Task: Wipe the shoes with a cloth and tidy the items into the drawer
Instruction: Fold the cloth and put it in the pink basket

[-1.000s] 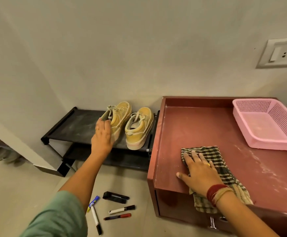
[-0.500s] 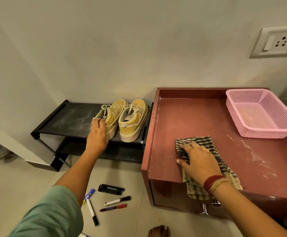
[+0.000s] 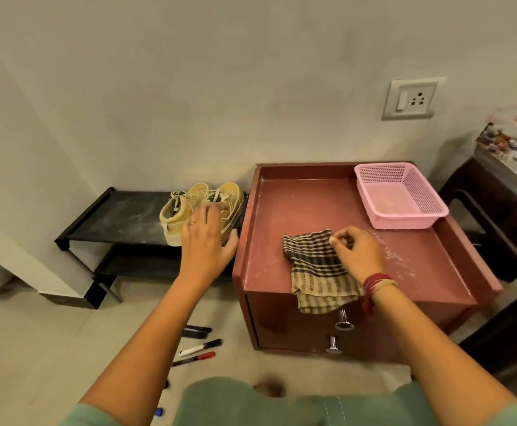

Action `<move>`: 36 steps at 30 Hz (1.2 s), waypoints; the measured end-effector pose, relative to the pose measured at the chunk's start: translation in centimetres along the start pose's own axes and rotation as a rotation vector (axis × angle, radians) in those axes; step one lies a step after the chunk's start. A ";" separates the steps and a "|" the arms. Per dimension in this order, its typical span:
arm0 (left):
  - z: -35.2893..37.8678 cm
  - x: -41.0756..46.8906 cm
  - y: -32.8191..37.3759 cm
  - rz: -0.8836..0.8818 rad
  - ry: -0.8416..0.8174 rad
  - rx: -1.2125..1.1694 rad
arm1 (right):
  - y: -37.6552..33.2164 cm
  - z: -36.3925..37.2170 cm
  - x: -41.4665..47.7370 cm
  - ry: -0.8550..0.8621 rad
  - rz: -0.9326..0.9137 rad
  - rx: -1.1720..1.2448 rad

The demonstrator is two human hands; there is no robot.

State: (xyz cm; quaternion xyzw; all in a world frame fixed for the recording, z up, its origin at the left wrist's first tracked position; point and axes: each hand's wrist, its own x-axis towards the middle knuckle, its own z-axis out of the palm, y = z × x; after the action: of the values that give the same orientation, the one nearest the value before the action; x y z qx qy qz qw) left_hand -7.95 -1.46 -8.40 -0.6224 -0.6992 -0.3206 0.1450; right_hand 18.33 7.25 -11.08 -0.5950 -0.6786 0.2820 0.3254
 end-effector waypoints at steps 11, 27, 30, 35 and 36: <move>5.2 -1.4 8.9 -0.150 -0.189 -0.206 | 4.2 0.6 2.8 -0.141 0.189 -0.041; 7.7 -2.0 9.5 -0.195 -0.286 -0.281 | -1.0 1.3 1.1 -0.155 0.333 0.882; 7.2 -2.2 10.6 -0.163 -0.231 -0.364 | -1.9 0.1 0.0 -0.263 0.355 1.128; 6.0 -2.1 12.2 -0.180 -0.174 -0.765 | -2.3 -1.2 -0.5 -0.423 0.243 1.220; 5.8 -2.1 12.5 -0.223 -0.172 -0.877 | -2.4 -1.3 -0.6 -0.428 0.199 1.175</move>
State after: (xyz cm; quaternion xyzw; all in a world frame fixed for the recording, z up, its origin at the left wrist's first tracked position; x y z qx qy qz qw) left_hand 5.64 0.81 -10.61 -0.5704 -0.5697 -0.5470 -0.2257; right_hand 17.84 6.32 -8.48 -0.3076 -0.4020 0.7492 0.4271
